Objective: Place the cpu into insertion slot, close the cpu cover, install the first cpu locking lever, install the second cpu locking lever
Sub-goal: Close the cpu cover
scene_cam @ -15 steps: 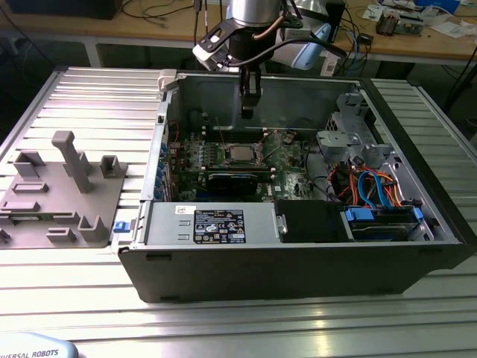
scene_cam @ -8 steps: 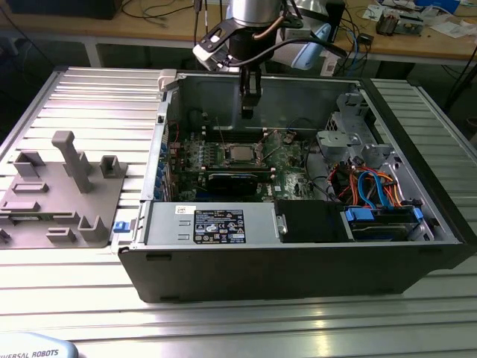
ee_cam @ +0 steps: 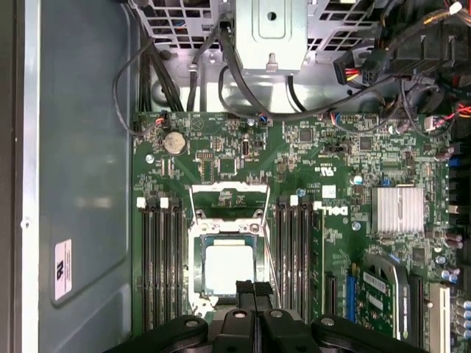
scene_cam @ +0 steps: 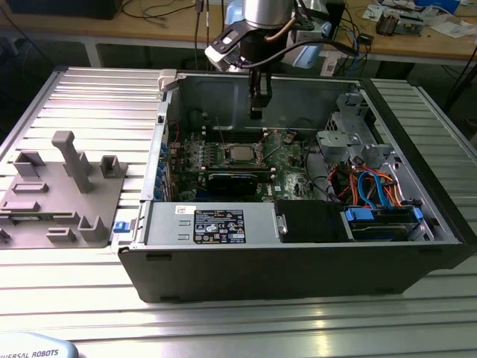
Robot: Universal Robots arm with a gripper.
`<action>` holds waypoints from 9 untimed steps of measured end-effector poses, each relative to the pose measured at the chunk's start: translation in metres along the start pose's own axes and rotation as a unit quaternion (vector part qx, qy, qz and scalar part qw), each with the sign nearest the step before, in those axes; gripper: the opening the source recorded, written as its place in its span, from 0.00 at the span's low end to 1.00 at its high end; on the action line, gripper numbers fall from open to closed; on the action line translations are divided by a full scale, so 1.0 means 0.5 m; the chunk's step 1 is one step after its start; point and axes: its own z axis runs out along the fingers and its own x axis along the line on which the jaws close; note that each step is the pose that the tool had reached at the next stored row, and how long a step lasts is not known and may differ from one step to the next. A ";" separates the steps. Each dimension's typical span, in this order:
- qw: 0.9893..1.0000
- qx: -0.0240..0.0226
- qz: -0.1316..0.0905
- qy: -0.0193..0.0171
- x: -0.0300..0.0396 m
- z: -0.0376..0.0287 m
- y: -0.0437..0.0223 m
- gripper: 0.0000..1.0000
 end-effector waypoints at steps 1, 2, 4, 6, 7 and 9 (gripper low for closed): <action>1.000 0.001 0.000 0.000 0.000 0.002 0.006 0.11; 1.000 0.002 0.000 0.000 0.000 0.004 0.012 0.11; 1.000 0.003 0.000 0.000 0.000 0.007 0.020 0.11; 1.000 0.004 0.000 0.000 0.000 0.011 0.029 0.11; 1.000 0.005 0.000 0.000 0.001 0.015 0.037 0.11; 1.000 0.008 -0.001 0.000 0.001 0.023 0.048 0.11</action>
